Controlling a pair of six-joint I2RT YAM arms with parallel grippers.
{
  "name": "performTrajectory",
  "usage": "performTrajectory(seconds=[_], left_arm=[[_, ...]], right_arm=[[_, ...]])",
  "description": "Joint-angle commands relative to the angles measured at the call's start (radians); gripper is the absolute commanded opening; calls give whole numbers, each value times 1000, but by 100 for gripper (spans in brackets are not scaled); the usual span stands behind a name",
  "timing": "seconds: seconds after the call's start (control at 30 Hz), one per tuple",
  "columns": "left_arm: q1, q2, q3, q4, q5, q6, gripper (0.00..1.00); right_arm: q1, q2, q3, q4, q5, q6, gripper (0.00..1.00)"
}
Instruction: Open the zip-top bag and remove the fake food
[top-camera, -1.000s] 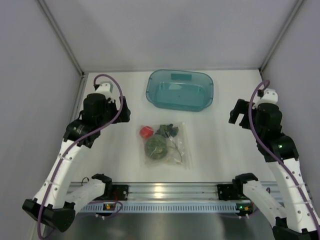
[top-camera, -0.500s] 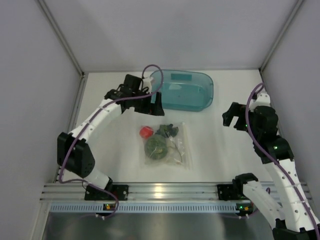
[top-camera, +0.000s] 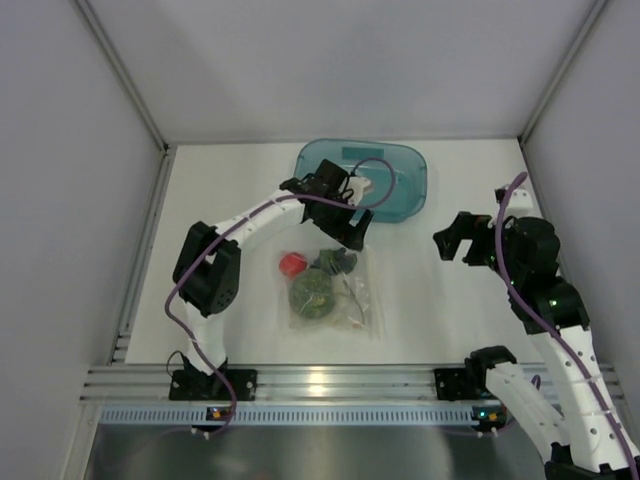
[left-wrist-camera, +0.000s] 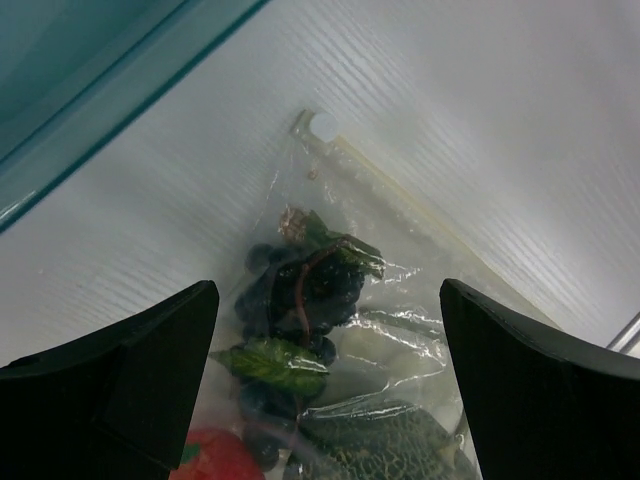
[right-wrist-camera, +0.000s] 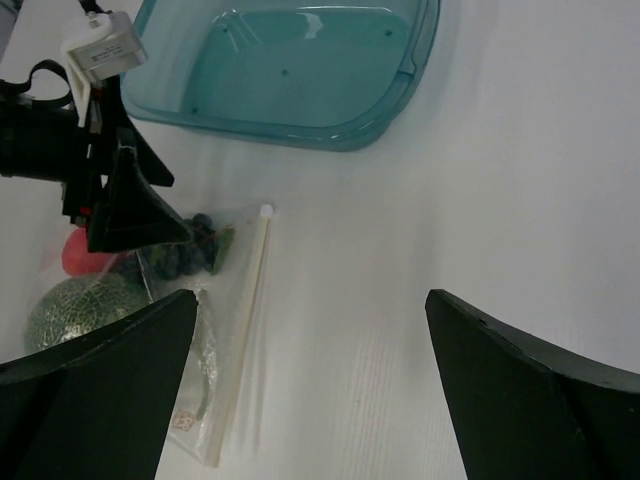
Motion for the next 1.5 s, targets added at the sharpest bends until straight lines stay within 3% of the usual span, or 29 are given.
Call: performTrajectory(seconds=[0.0,0.2,0.37,0.47,0.6,0.7,0.8,0.9,1.2,1.47], left_arm=[[-54,30,55,31,-78,82,99],[-97,92,38,32,-180,79,99],[-120,140,36,34,-176,82,98],[-132,163,39,34,-179,78,92],[-134,178,41,32,-193,58,72],[-134,171,44,35,-191,44,45],[-134,152,47,37,-191,29,28],[-134,131,52,35,-208,21,3],[-134,-18,-22,112,-204,-47,0],[-134,-254,-165,242,-196,-105,0]], right_arm=[[6,-26,3,54,-53,-20,99],[6,-46,13,59,-85,-20,99],[5,-61,1,71,-144,-21,99],[6,-65,3,67,-151,-21,99],[6,-80,6,53,-148,-23,99],[6,-88,4,54,-144,-23,99],[6,-86,1,53,-139,-23,100],[6,-86,-7,56,-139,-20,99],[6,-72,-43,93,-147,-8,99],[6,-51,-106,191,-265,68,99]])
